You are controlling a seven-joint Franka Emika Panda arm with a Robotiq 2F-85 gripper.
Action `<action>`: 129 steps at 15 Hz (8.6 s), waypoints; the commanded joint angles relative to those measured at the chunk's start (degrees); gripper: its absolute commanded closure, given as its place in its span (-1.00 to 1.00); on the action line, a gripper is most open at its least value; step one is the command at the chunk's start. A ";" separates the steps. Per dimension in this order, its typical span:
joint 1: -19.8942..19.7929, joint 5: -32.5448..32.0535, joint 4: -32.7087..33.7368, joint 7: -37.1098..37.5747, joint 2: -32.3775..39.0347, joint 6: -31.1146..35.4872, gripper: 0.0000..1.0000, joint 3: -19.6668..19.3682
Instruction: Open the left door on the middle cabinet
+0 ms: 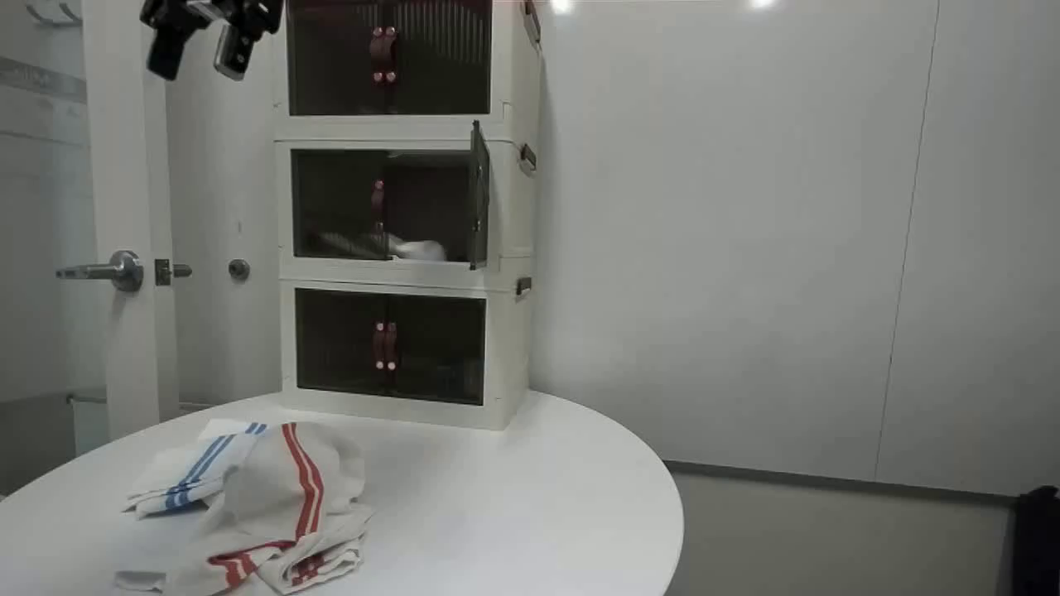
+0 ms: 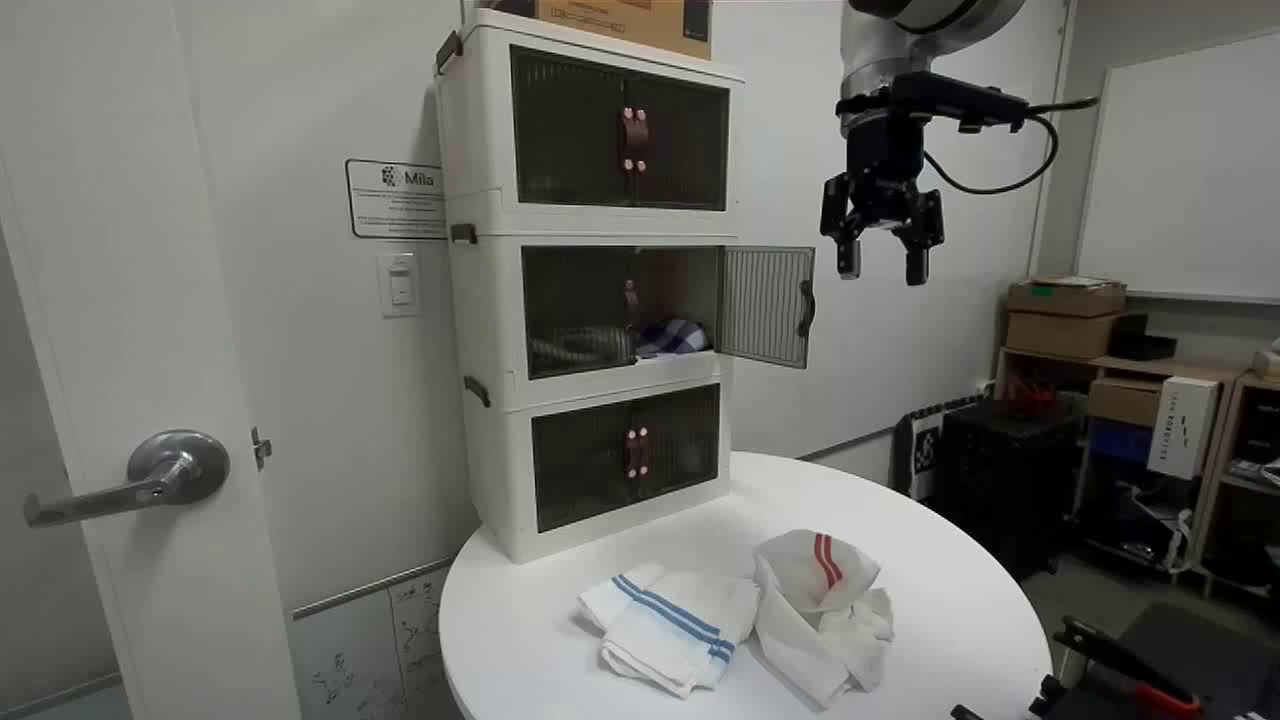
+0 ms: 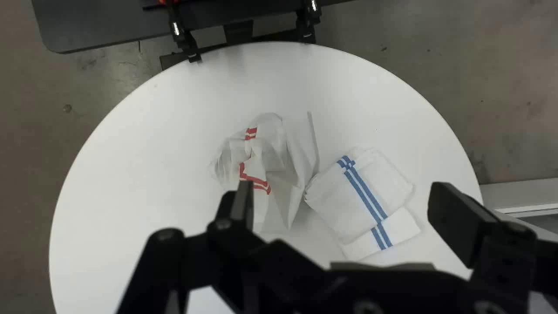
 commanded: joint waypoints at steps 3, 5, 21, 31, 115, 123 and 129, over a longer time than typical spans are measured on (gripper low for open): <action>-0.56 1.15 1.69 -0.61 1.35 -1.90 -1.00 -0.45; -1.36 -1.63 2.49 3.21 1.20 -0.88 -1.00 0.88; -1.70 -50.20 6.50 46.42 10.73 28.00 -1.00 20.34; 7.50 -71.09 19.30 71.08 29.43 20.91 -1.00 16.35; 13.20 -53.44 13.20 71.03 25.66 33.94 -1.00 11.41; 12.60 -44.76 13.50 65.90 23.91 34.61 -1.00 10.89; 12.18 -30.55 13.47 45.13 22.24 34.59 -1.00 11.53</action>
